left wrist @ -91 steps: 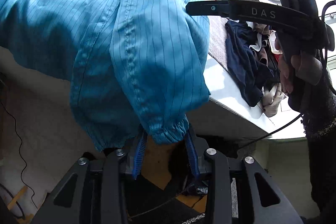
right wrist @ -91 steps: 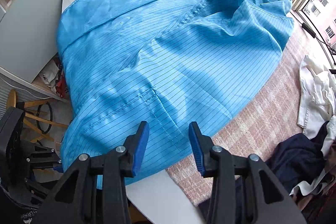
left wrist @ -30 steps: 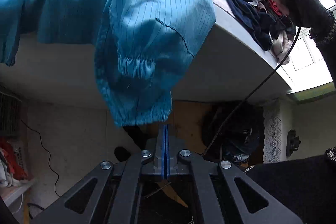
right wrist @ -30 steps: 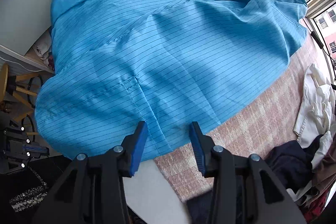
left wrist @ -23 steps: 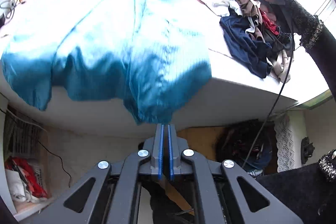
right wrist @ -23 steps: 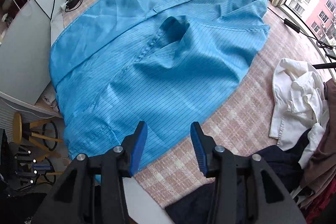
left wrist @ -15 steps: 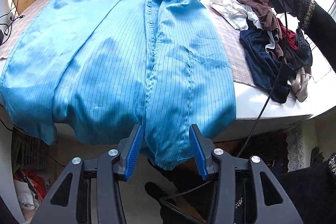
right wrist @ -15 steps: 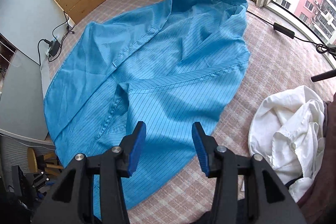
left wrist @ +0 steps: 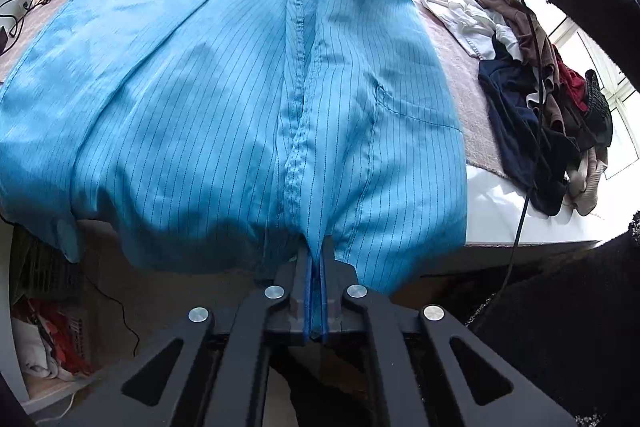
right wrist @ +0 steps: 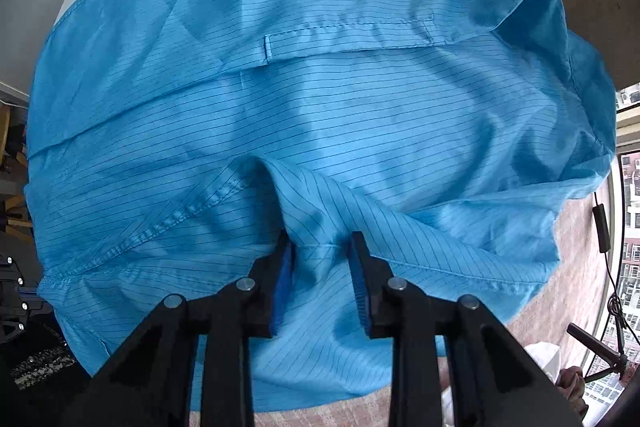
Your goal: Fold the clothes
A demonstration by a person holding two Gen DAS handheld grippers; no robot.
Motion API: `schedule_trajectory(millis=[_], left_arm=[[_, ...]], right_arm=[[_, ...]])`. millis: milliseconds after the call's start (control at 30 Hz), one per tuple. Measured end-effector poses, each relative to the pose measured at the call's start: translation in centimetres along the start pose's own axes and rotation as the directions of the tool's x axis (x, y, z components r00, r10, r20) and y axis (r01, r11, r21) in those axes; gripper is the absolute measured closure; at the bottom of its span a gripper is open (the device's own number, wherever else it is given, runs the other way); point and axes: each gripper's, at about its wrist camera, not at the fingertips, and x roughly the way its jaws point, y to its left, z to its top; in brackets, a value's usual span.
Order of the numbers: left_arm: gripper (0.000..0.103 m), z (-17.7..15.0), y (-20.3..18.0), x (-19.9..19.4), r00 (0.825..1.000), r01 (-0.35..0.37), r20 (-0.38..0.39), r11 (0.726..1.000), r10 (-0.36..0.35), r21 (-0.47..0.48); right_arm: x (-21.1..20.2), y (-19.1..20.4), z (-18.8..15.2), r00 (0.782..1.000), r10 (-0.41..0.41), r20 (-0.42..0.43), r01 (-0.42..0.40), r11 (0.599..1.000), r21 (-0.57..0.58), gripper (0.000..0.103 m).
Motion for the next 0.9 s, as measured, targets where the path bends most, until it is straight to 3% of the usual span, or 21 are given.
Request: schedule_trajectory(millis=[133,233,333,433,500,633,700,767,800,900], left_arm=[[0.102,0.2,0.2,-1.4,1.0,-0.01,0.019,0.999,0.011,-0.031],[0.102,0.4,1.1,-3.0,0.997,-0.045,0.052,0.996,0.049,-0.072],[0.101,0.6,3.1,-1.8,0.996,-0.086,-0.006,0.988,0.086,-0.13],[0.094,0.8,4.4,-0.6,0.99,-0.134,-0.064,0.979,0.125,-0.157],[0.094,1.1,4.4,-1.1,0.988,-0.144,-0.07,0.979,0.135,-0.144],[0.094,2.8,4.1,-3.7,0.986,-0.165,-0.035,0.977,0.162,-0.134],[0.096,3.6,3.9,-5.1,0.984,-0.176,-0.017,0.976,0.175,-0.129],[0.096,5.1,3.2,-5.7,0.987,-0.159,0.017,0.982,0.162,-0.105],[0.096,6.0,2.6,-5.5,0.99,-0.134,0.034,0.987,0.138,-0.083],[0.096,8.5,0.6,-3.2,0.998,-0.053,0.037,0.999,0.053,-0.01]], right_arm=[[-1.9,-0.3,1.0,0.995,0.054,0.088,-0.055,0.998,0.004,0.095],[-2.6,0.3,2.3,0.99,0.049,0.131,-0.048,0.999,-0.011,0.095],[-1.0,1.1,4.0,0.99,0.02,0.142,-0.017,1.0,-0.02,0.095],[1.6,2.0,5.2,0.99,0.042,0.134,-0.041,0.999,-0.014,0.091],[1.0,2.4,4.9,0.984,0.072,0.165,-0.07,0.997,-0.021,0.08],[-4.9,1.1,2.3,0.94,0.179,0.289,-0.177,0.984,-0.031,0.072],[-8.9,-0.9,0.5,0.902,0.208,0.378,-0.222,0.975,-0.008,0.055],[-11.2,-3.7,-2.1,0.871,0.183,0.456,-0.242,0.967,0.074,0.046],[-11.2,-5.0,-3.0,0.872,0.159,0.463,-0.24,0.963,0.122,0.046],[-8.5,-6.3,-3.8,0.906,0.144,0.399,-0.23,0.957,0.177,0.052]])
